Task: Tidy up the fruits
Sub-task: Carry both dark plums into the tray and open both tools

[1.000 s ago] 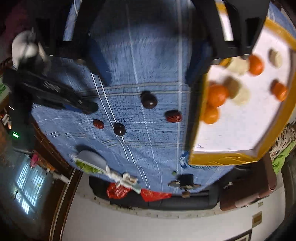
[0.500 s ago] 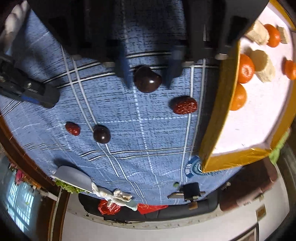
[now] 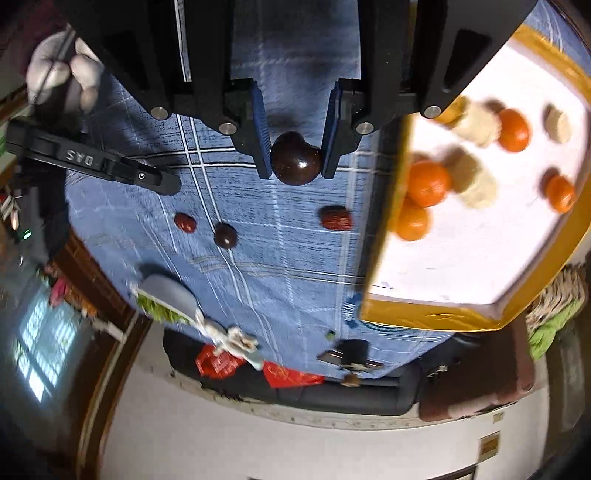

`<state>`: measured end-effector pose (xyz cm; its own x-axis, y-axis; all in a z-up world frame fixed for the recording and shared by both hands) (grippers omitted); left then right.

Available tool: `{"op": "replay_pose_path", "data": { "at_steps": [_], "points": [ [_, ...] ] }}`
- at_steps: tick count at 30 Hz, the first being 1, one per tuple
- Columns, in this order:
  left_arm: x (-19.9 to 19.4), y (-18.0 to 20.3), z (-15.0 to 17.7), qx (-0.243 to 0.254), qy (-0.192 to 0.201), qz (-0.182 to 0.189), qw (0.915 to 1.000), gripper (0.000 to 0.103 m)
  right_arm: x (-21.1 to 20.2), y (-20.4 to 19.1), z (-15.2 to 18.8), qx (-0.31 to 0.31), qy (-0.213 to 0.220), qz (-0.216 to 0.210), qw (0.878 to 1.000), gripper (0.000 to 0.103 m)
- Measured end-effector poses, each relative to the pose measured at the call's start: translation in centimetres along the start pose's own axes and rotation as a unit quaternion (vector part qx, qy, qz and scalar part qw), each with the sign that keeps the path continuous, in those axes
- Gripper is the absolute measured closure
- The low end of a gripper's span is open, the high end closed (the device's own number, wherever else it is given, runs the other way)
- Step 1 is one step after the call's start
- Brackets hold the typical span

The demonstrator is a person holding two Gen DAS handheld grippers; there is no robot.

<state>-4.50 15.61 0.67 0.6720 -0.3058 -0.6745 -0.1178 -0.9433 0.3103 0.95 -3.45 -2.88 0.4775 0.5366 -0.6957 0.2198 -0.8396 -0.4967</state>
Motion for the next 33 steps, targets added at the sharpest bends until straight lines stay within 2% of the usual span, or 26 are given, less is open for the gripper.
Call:
{"op": "replay_pose_path", "data": {
  "at_steps": [4, 12, 17, 22, 27, 33],
  "points": [
    [-3.5, -3.1, 0.3, -0.031, 0.026, -0.003, 0.9992, 0.077, 0.1, 0.9, -0.1, 0.026, -0.003, -0.007, 1.000, 0.072],
    [-8.9, -9.7, 1.9, -0.067, 0.064, -0.047, 0.9946, 0.077, -0.3, 0.3, 0.2, 0.019, 0.010, 0.033, 0.999, 0.072],
    [-11.1, -13.4, 2.7, -0.098, 0.079, -0.067, 0.9898, 0.077, -0.2, -3.2, 1.1, -0.007, 0.003, 0.032, 0.999, 0.072],
    [-12.0, -15.0, 3.5, -0.109, 0.079, -0.088, 0.9870, 0.077, 0.0, -8.7, 1.5, -0.056, 0.003, 0.019, 0.998, 0.072],
    [-12.5, -15.3, 3.9, -0.103, 0.079, -0.116, 0.9846, 0.077, 0.0, -13.7, 2.9, -0.108, 0.004, 0.001, 0.994, 0.072],
    [-12.7, -14.6, 3.9, -0.081, 0.082, -0.142, 0.9832, 0.077, 0.4, -16.2, 4.6, -0.140, -0.009, -0.003, 0.990, 0.072]
  ]
}}
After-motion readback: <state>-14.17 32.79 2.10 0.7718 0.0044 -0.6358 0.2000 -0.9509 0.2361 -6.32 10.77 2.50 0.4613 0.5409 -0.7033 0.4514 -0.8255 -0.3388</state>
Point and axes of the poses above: each gripper's, at about its wrist camera, not at the fingertips, and x roughly the way its jaws point, y to its right, z to its underside, the point moved 7 cm from there along x, roughly the way its jaws point, and after that the axes turned 8 degrees about z, right-handed, at the moved point
